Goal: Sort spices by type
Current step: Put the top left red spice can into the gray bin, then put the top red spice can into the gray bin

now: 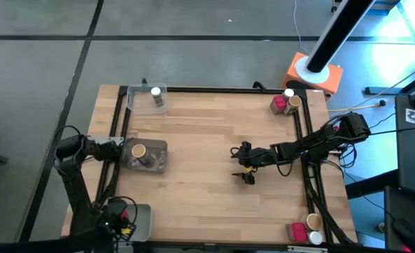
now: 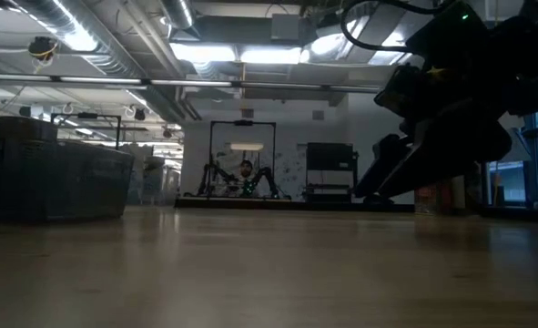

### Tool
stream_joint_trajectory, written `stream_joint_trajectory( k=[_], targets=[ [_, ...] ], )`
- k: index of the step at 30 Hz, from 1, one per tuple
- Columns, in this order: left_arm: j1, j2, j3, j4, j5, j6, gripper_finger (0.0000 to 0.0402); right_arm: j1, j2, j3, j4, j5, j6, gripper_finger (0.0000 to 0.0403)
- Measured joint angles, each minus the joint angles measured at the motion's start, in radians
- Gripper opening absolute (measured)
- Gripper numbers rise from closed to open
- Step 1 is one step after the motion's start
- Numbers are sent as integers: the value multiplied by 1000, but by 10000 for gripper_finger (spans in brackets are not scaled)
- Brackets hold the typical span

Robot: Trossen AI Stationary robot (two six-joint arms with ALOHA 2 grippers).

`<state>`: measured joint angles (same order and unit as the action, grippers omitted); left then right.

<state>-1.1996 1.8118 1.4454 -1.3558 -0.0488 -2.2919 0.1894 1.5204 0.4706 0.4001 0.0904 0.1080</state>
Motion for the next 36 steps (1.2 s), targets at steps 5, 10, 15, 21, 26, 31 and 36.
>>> stream_joint_trajectory(
  k=[5,10,15,21,26,31,36],
  targets=[
    [-29,-3,-60,15,-15,21,207,0,0,0,3,18,0,379],
    [-30,-3,-85,26,-2,48,213,0,0,0,2,20,3,379],
    [-30,-3,-97,29,-7,57,225,0,0,0,4,22,4,379],
    [-30,-3,-98,32,-11,64,249,0,0,0,3,22,4,379],
    [-25,-30,-91,46,-13,72,265,0,0,0,3,22,0,379],
    [-11,-110,-65,39,-35,70,264,0,0,0,3,22,-1,379],
    [19,-192,-54,49,-244,86,263,0,0,0,1,22,-1,379]
  ],
)
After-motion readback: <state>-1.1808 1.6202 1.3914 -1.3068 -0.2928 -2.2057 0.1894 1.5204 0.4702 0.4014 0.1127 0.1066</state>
